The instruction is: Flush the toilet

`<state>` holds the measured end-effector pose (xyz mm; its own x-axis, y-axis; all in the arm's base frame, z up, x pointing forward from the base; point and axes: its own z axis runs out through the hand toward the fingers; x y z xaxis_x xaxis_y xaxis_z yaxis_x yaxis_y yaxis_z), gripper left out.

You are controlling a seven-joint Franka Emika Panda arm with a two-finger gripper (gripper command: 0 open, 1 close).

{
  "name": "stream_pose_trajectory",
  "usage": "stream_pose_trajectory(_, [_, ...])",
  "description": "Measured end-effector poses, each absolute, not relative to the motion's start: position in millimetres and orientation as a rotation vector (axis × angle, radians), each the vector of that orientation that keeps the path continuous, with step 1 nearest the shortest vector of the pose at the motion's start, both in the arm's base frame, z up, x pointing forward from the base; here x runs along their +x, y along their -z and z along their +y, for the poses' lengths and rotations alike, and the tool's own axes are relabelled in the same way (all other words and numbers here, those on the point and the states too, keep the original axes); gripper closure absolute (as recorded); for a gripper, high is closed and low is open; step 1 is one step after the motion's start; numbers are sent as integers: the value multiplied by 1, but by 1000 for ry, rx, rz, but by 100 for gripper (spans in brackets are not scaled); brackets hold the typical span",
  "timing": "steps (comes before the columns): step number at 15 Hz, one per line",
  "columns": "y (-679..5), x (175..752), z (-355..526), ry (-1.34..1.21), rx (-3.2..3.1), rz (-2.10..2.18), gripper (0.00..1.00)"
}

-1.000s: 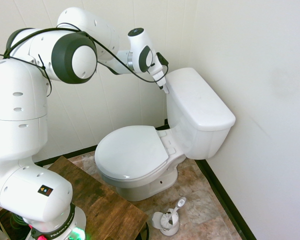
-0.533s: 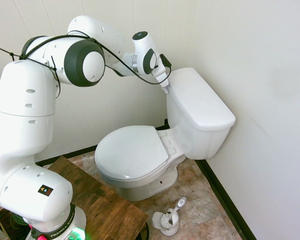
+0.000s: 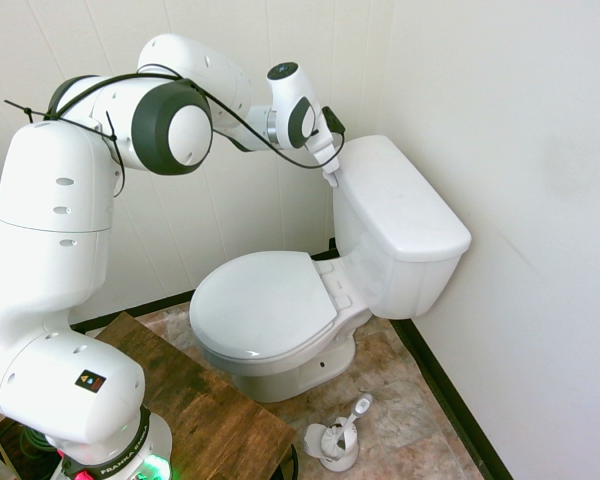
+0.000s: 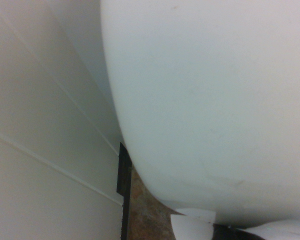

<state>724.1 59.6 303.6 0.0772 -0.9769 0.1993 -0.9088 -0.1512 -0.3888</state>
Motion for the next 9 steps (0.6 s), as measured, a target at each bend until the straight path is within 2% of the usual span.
stream_pose_trajectory(9, [-280,736,57,602,-2168,1965,100])
